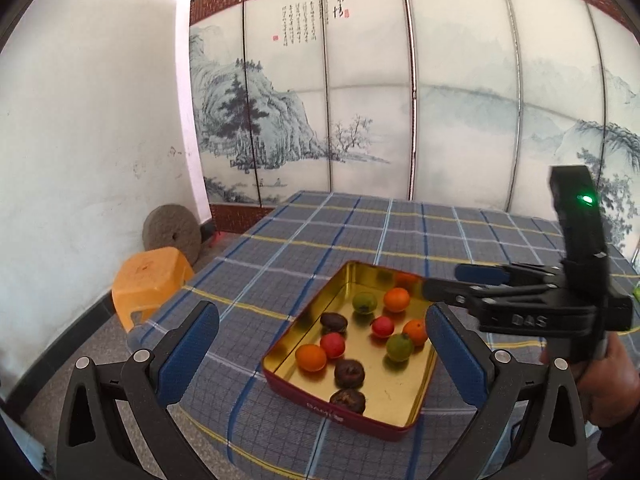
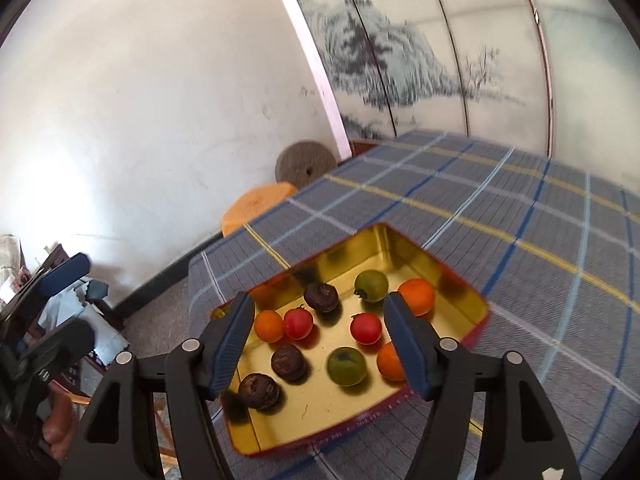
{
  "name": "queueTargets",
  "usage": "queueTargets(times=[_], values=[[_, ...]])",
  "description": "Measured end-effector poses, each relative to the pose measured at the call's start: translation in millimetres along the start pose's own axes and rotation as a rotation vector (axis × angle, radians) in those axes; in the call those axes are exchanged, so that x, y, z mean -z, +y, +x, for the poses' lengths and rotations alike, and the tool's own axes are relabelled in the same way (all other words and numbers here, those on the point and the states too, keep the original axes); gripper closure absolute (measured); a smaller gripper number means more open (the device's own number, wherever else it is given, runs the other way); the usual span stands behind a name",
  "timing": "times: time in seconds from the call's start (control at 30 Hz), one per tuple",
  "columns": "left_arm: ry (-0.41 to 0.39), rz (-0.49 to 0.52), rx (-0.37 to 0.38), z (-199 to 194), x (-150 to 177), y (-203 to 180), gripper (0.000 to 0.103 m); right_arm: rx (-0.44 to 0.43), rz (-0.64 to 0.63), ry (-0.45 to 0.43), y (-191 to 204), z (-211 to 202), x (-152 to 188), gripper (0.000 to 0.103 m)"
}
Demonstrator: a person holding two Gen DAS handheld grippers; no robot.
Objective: Organize fruits
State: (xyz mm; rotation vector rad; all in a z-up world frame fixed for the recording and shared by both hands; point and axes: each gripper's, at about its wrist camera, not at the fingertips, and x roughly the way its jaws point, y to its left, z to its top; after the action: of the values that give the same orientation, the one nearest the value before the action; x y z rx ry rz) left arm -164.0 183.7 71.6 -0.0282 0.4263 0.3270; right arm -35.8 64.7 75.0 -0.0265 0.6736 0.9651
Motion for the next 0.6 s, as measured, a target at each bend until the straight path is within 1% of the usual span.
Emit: queueTargets(times=[0.1, 0.17, 0.2, 0.37, 0.5, 0.53, 0.6], values=[[-0.038, -0.004, 0.007, -14.2, -6.5, -2.2, 0.000, 0.013, -0.021, -0.032, 3.3, -21.6, 2.6, 0.038], [-0.079, -0.014, 0.011, -26.4, -11.2, -2.8, 0.000, 0.024, -0.037, -0.055, 5.7, -37.3, 5.9, 0.033], [-0.104, -0.020, 0.013, -33.4, -13.5, -3.2, 0.000, 0.026, -0.041, -0.068, 6.4, -45.1, 7.7, 0.033], [-0.168, -0.043, 0.027, -58.4, -24.0, -6.6, 0.000, 0.029, -0.043, -0.122, 8.7, -78.8, 12.3, 0.032], [-0.173, -0.055, 0.053, -69.2, -27.4, -9.3, 0.000, 0.035, -0.046, -0.150, 9.3, -100.2, 17.2, 0.030], [-0.171, -0.057, 0.055, -70.4, -27.8, -10.3, 0.000, 0.038, -0.046, -0.156, 9.0, -104.4, 18.5, 0.028], [-0.164, -0.063, 0.062, -73.5, -28.2, -12.1, 0.000, 0.046, -0.046, -0.168, 7.6, -113.0, 22.3, 0.026]])
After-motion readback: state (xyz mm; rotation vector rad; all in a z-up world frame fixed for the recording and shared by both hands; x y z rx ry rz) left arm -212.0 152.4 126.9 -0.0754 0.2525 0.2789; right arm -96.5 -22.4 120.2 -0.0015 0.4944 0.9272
